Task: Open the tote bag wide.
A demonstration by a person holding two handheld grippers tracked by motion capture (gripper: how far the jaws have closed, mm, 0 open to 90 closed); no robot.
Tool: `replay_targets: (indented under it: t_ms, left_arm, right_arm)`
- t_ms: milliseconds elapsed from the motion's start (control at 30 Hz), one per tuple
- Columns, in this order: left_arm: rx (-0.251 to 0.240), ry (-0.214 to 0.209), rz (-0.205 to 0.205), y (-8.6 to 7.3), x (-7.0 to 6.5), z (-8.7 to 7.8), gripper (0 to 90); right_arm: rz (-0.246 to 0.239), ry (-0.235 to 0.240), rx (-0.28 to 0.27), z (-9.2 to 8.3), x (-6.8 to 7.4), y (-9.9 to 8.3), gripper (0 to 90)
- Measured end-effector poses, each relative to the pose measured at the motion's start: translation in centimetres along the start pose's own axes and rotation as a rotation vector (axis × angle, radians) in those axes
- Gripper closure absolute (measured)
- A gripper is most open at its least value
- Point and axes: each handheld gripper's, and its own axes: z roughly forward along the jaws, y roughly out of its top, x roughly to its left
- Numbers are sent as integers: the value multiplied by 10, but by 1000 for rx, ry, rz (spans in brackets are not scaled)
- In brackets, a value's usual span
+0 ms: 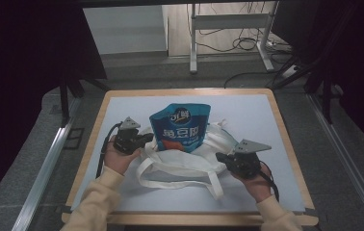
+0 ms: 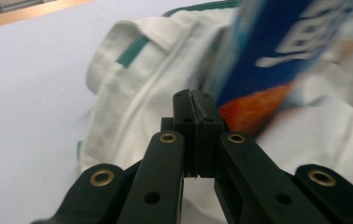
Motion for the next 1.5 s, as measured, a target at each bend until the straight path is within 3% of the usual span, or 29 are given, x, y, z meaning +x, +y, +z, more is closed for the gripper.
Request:
replay_targets:
  t_ms: [167,333,633,933,1133,1267,1367,1500]
  left_arm:
    - [-11,-54,-9,-6,-9,-6,895]
    - [-8,-71,-9,-12,-15,-9,896]
    - [6,-110,7,-21,-26,-12,895]
    - [60,-123,20,-29,-34,-1,896]
    - [83,-132,17,-35,-35,2,896]
    - [111,-132,30,-42,-36,5,896]
    - [130,-136,28,-48,-37,7,896]
    - [152,-135,28,-55,-36,9,896]
  right_arm:
    - [9,-27,-22,-2,-16,18,886]
    - [18,-68,-19,1,-33,36,886]
    - [31,-86,9,16,-50,50,886]
    - [13,-64,52,35,-52,52,886]
    - [-6,-94,122,49,-55,47,886]
    - [22,-133,163,54,-65,43,886]
    - [61,-122,179,59,-74,38,886]
    - [71,-129,187,67,-79,34,887]
